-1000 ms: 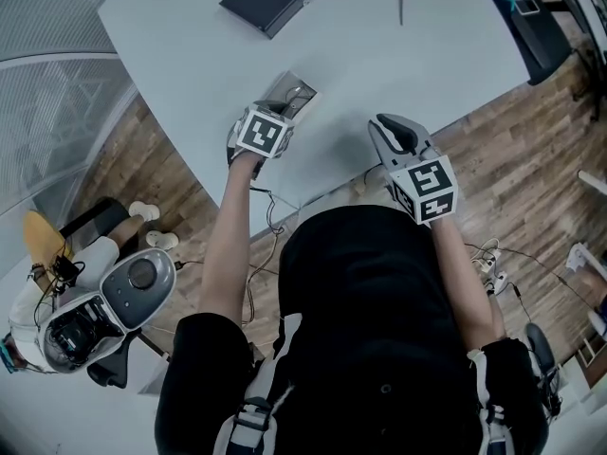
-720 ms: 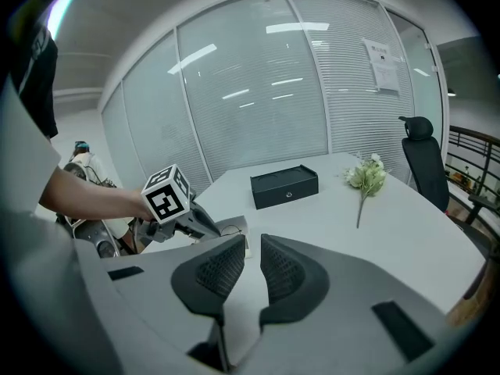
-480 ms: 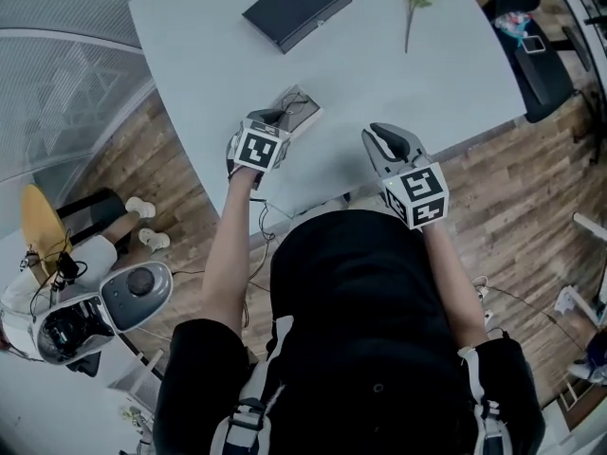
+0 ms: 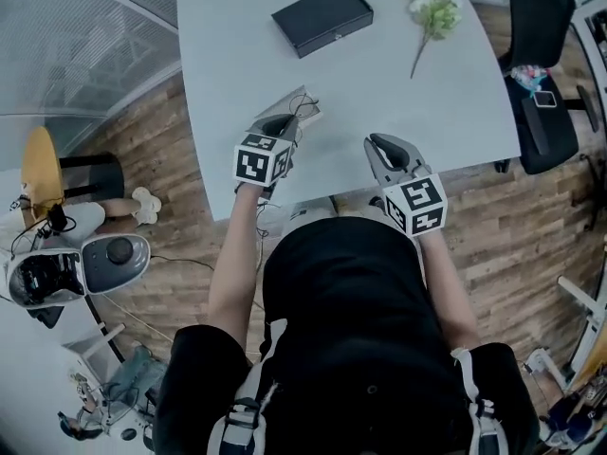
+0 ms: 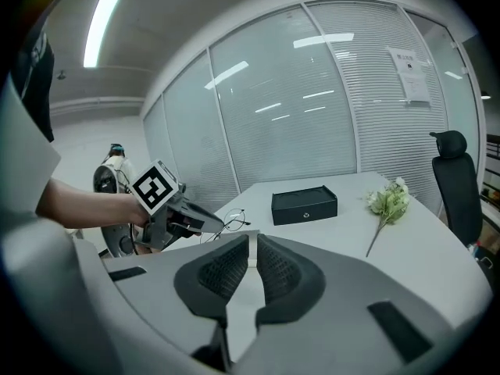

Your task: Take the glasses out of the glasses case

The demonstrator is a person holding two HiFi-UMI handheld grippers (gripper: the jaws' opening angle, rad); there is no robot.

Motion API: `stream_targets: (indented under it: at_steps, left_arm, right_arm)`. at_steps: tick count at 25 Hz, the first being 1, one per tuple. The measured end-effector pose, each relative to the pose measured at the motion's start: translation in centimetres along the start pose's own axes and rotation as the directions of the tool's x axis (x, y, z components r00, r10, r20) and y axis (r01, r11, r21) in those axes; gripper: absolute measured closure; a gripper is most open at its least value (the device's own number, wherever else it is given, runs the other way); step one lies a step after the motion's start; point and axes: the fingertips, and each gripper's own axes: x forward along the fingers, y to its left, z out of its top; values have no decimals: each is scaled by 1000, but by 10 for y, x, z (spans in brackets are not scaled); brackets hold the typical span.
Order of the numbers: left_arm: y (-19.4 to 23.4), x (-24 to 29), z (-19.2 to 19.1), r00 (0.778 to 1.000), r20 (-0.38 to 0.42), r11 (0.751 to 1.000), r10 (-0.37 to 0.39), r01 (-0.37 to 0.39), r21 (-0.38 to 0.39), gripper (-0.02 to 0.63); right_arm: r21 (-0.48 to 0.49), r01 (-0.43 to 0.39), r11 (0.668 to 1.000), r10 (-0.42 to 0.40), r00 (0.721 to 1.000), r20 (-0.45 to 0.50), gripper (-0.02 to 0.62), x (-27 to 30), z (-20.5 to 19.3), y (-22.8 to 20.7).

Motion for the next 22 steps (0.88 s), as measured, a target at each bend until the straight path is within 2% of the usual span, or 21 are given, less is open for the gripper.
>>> stream_targets:
  at_steps: [6,13,22]
  left_arm:
    - [-51,-39,23,984,174,997,34,-22,-71,575]
    - [-111,-74,43,937,347,993,40,1,-120,575]
    - [-174,-112,60,885,465,991,29,34,-128,575]
  right_arm:
    - [-33,-57,998,57,998,28,562,-29,2,-1]
    - [-61,-105,993,110,990,85,578,-69,10,0]
    - [-7,-64,998,64,972,226,578,-135,34,-15]
